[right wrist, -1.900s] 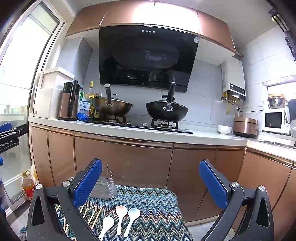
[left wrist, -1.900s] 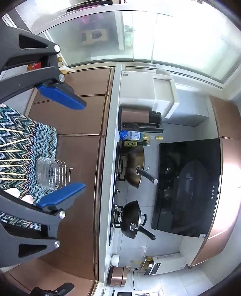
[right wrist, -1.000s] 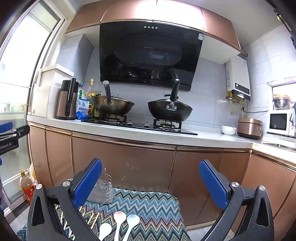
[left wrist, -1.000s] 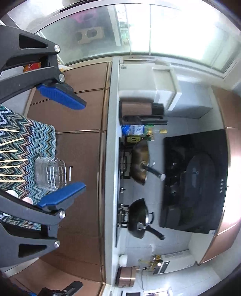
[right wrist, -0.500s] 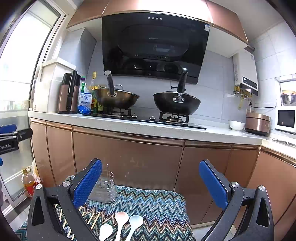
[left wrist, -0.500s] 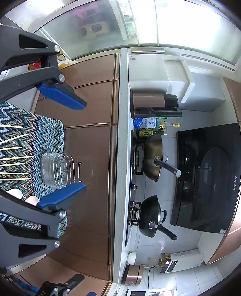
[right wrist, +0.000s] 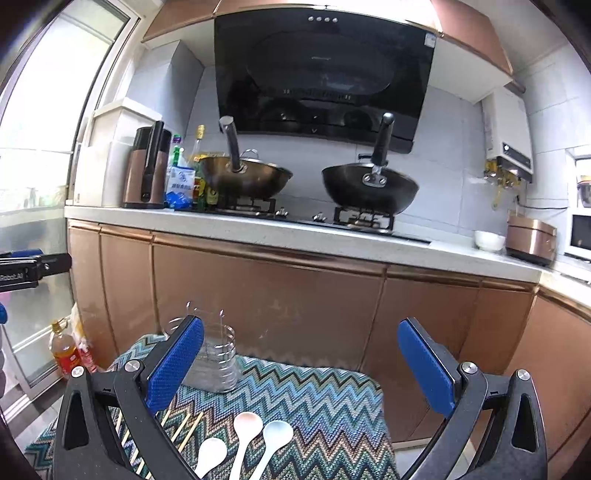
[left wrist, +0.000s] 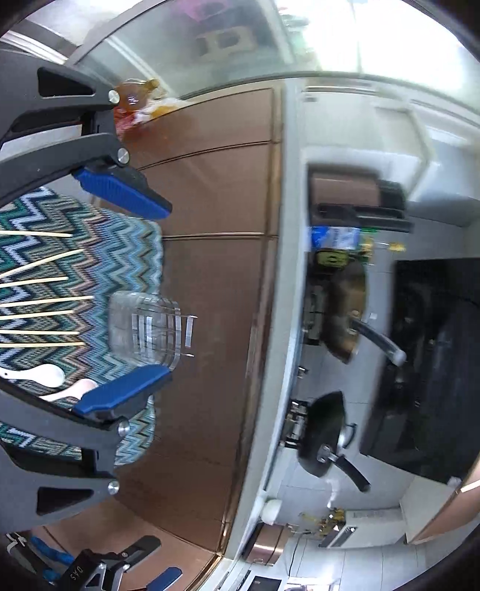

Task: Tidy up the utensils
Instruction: 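Move both tools down toward the chopsticks and spoons on the cloth, then grasp a wooden chopstick with the left tool while the right tool grasps a white spoon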

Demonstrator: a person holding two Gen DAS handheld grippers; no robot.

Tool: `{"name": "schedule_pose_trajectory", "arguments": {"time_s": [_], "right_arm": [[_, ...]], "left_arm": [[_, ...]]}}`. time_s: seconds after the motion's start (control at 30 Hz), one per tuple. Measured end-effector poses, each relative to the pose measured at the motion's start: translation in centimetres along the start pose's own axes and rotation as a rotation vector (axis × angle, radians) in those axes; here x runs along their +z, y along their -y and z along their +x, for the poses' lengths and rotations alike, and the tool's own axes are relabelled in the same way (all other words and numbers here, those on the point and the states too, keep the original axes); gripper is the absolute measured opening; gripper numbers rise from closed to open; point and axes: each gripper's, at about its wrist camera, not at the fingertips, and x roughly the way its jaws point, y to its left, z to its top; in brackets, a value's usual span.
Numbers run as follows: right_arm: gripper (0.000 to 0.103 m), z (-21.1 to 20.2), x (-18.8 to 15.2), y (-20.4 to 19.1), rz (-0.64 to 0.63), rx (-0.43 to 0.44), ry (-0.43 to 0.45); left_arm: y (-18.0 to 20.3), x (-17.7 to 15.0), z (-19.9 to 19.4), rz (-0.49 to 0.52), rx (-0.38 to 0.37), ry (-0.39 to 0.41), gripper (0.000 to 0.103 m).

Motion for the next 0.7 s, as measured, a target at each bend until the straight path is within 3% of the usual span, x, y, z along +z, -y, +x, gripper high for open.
{"name": "schedule_pose_trajectory", "arguments": {"time_s": [0.2, 0.3, 0.37, 0.57, 0.7], "right_arm": [[0.092, 3.1, -1.4, 0.5, 0.011, 0.103, -0.105], [0.084, 5.3, -3.0, 0.6, 0.006, 0.153, -0.191], [0.073, 7.2, -4.5, 1.1, 0.033, 0.204, -0.27], [0.043, 14.4, -9.8, 2.4, 0.166, 0.352, -0.508], [0.031, 18.9, -13.4, 3.3, 0.205, 0.383, -0.636]], "left_arm": [[-2.0, -2.3, 4.8, -0.066, -0.058, -0.216, 0.079], [-3.0, -3.9, 7.8, -0.108, -0.117, -0.347, 0.079], [-3.0, -5.5, 10.3, -0.124, -0.153, -0.444, 0.076], [-2.1, -10.3, 16.3, -0.131, -0.193, -0.672, 0.05], [-2.3, -11.9, 18.9, -0.131, -0.179, -0.754, 0.045]]}}
